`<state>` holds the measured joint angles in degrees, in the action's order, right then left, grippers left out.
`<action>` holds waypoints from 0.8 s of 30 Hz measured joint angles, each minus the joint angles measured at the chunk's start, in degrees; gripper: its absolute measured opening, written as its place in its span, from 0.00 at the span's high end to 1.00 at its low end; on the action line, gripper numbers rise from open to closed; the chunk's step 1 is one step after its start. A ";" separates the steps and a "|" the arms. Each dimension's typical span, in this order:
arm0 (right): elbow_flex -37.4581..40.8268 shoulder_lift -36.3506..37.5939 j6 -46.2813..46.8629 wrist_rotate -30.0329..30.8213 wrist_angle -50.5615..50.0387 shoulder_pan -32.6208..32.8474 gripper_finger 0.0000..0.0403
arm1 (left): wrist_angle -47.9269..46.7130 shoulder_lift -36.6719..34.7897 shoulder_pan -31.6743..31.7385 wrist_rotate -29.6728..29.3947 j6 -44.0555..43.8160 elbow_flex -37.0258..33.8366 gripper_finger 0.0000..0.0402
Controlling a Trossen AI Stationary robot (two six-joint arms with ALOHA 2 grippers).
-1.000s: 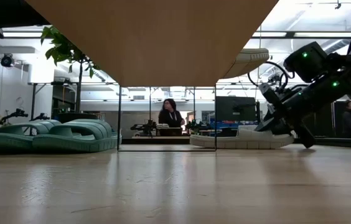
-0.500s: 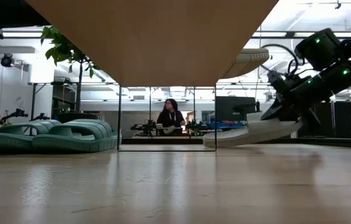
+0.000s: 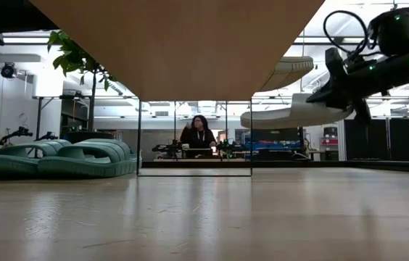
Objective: Pick and place slides into the shelf
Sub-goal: Put the gray slipper on the shelf
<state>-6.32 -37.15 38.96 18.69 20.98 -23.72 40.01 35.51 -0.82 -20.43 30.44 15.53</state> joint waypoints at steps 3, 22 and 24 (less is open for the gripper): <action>-0.98 2.02 -0.30 0.05 -2.32 -0.24 0.98 | 0.00 0.00 0.00 0.00 0.00 0.00 0.57; -21.34 2.05 -6.04 -3.99 -18.52 -0.18 0.98 | 0.04 -0.02 -0.02 0.00 0.01 0.00 0.57; -24.87 1.73 -6.08 -5.74 -20.84 -0.18 0.98 | 0.04 -0.02 -0.02 -0.01 0.00 0.00 0.57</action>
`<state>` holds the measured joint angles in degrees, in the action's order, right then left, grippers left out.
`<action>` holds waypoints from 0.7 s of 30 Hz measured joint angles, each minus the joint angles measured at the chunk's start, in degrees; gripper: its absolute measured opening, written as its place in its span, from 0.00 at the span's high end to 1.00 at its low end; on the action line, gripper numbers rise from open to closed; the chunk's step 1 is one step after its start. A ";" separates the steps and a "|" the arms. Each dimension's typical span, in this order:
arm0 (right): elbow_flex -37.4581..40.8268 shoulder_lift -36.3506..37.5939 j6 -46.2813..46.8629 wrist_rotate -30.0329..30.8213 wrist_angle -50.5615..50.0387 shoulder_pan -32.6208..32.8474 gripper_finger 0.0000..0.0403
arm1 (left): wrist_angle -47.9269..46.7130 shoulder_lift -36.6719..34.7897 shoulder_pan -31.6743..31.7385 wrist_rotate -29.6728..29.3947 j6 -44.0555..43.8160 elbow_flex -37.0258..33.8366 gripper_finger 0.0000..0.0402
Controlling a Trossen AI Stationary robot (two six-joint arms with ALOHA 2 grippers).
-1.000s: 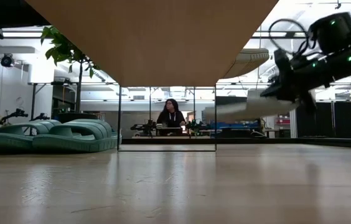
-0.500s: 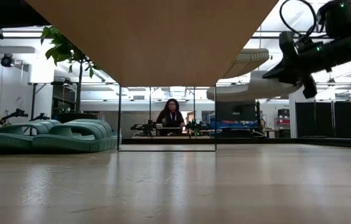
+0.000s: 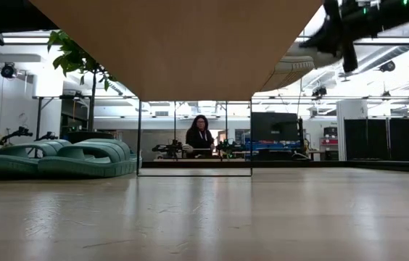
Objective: Pick and place slides into the shelf
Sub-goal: Put the gray slipper on the shelf
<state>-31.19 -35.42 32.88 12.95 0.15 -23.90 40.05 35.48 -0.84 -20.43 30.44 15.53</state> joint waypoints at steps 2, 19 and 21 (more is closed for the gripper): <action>-2.81 -0.48 0.49 -2.41 -3.10 0.21 0.98 | 0.00 0.00 0.00 0.01 0.00 0.00 0.57; -5.95 -0.61 7.03 6.66 1.76 18.45 0.98 | -0.04 0.00 0.00 -0.01 0.00 -0.04 0.57; -5.95 -1.40 8.14 8.36 1.95 21.31 0.98 | -0.04 0.00 0.01 0.00 0.00 -0.04 0.57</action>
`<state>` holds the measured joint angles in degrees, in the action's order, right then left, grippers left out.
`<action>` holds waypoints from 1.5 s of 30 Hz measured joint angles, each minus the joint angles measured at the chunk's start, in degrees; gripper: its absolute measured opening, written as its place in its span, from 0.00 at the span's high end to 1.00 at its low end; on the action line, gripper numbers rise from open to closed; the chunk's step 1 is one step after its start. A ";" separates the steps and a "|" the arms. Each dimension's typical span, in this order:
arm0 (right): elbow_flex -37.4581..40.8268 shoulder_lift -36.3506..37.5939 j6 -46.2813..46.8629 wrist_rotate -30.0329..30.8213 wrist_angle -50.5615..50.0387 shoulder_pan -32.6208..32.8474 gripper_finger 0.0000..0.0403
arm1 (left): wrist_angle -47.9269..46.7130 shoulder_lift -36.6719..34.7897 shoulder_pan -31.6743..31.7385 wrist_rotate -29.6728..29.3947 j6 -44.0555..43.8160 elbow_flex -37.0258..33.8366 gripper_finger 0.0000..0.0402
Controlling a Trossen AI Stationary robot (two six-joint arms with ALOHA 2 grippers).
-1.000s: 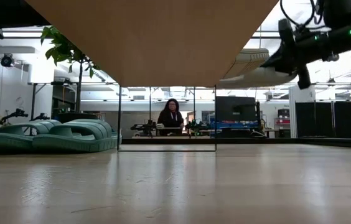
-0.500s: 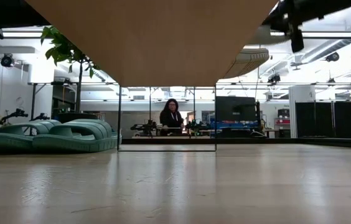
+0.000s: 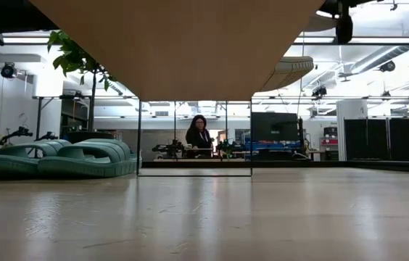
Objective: Pick and place slides into the shelf
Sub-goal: Put the gray slipper on the shelf
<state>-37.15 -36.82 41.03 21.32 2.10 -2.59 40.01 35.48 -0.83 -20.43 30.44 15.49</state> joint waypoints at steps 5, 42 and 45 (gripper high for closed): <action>0.02 -2.27 0.14 7.08 5.98 9.57 0.98 | 0.00 0.00 -0.01 -0.01 0.00 -0.02 0.57; -22.27 -47.12 31.14 55.80 2.63 53.66 0.98 | 0.37 0.24 0.01 -2.39 0.00 -0.11 0.57; -21.60 -48.76 37.07 53.88 2.75 53.18 0.98 | 0.12 0.32 0.00 -2.39 -0.02 -0.11 0.57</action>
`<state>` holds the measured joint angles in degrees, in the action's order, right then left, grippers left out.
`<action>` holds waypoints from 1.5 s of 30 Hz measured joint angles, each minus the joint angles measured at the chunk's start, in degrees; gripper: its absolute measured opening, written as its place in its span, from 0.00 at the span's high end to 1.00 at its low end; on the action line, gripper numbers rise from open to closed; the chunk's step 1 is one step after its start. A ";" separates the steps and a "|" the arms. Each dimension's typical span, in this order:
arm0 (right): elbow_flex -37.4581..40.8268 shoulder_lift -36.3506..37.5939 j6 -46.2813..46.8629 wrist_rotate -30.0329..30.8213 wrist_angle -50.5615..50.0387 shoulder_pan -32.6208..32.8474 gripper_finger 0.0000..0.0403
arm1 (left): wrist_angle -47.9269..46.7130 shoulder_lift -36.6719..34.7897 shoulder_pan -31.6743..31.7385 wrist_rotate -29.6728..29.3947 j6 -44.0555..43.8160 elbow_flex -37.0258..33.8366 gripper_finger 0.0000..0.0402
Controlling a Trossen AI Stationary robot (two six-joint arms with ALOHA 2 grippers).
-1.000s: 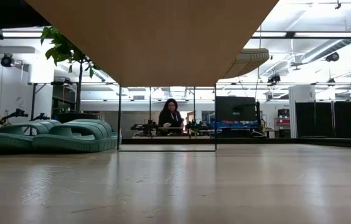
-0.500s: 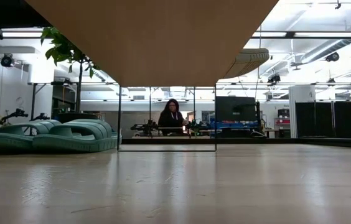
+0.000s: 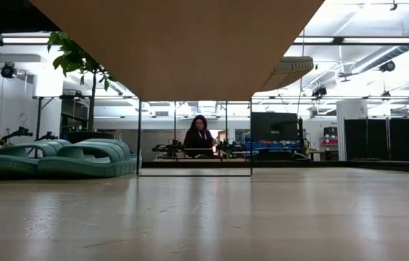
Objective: Pick and place slides into the shelf
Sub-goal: Put the gray slipper on the shelf
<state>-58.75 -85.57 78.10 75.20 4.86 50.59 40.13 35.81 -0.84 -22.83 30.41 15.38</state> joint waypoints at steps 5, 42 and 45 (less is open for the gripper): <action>0.62 -2.50 8.70 -2.54 -0.23 -0.56 0.98 | 0.03 0.07 0.02 0.00 0.00 0.00 0.57; 1.99 -3.72 14.85 -18.18 -8.04 -11.44 0.98 | -0.05 0.07 0.00 0.04 0.00 -0.02 0.57; 2.19 -3.74 14.82 -18.24 -7.96 -12.01 0.98 | -0.04 0.07 0.00 0.04 0.00 -0.02 0.57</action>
<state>-56.55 -89.32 92.92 56.96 -3.11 38.58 40.08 35.88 -0.83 -22.79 30.41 15.35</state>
